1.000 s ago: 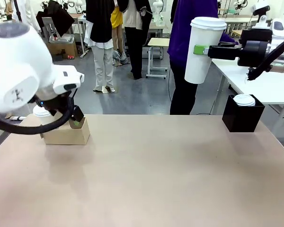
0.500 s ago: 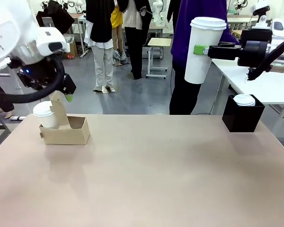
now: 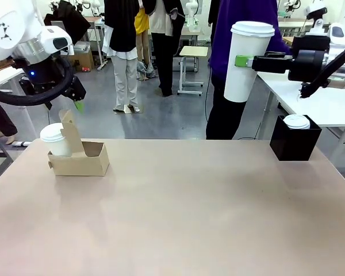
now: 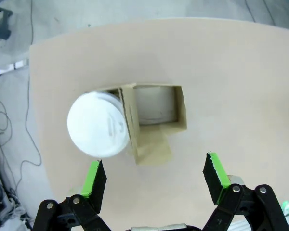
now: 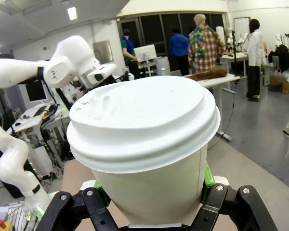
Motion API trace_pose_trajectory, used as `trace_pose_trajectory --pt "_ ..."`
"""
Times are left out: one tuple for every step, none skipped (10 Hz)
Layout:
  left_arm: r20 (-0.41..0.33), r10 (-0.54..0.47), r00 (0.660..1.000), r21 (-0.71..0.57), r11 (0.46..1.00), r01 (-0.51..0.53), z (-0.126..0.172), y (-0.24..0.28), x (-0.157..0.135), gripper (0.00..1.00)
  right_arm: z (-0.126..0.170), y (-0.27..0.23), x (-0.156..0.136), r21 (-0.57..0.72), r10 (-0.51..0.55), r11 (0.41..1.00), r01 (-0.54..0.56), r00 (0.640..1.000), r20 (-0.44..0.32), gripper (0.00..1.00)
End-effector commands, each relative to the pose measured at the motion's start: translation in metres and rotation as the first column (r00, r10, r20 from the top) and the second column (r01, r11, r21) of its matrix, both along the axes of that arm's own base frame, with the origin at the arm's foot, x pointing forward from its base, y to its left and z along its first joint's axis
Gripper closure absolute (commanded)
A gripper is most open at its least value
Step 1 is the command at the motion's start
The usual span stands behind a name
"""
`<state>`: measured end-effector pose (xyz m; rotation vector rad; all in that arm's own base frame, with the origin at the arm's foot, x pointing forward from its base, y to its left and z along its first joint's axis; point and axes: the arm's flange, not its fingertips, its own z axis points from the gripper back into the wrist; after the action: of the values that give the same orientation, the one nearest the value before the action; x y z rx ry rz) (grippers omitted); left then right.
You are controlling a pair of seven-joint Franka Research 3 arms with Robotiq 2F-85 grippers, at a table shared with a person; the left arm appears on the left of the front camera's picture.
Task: Pour a drink into a cup and package it in a carrier.
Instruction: Position the Cup Carrier in the center of the table.
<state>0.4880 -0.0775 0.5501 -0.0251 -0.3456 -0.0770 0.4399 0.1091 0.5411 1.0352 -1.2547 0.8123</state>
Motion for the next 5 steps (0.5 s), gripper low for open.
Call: trace_pose_trajectory --pt "-0.036 0.036 0.999 -0.036 0.999 -0.037 0.001 0.004 0.021 0.0 0.004 0.001 0.002 0.01 0.006 1.0 -0.007 1.0 0.012 0.2" --pt "-0.054 0.048 0.997 -0.018 0.999 -0.049 -0.002 0.006 0.03 0.0 0.004 0.001 0.002 0.01 0.006 1.0 -0.007 1.0 0.012 0.2" --pt "-0.069 0.054 0.996 -0.016 0.998 -0.055 -0.007 0.008 0.037 0.0 0.004 0.001 0.002 0.01 0.006 1.0 -0.007 1.0 0.012 0.2" --pt "-0.096 0.049 0.994 -0.023 0.998 -0.052 -0.017 0.008 0.046 0.0 0.004 0.001 0.002 0.01 0.006 1.0 -0.007 1.0 0.012 0.2" --pt "-0.114 0.054 0.992 -0.012 0.998 -0.056 -0.024 0.005 0.049 0.0 0.004 0.001 0.002 0.01 0.006 1.0 -0.007 1.0 0.012 0.2"
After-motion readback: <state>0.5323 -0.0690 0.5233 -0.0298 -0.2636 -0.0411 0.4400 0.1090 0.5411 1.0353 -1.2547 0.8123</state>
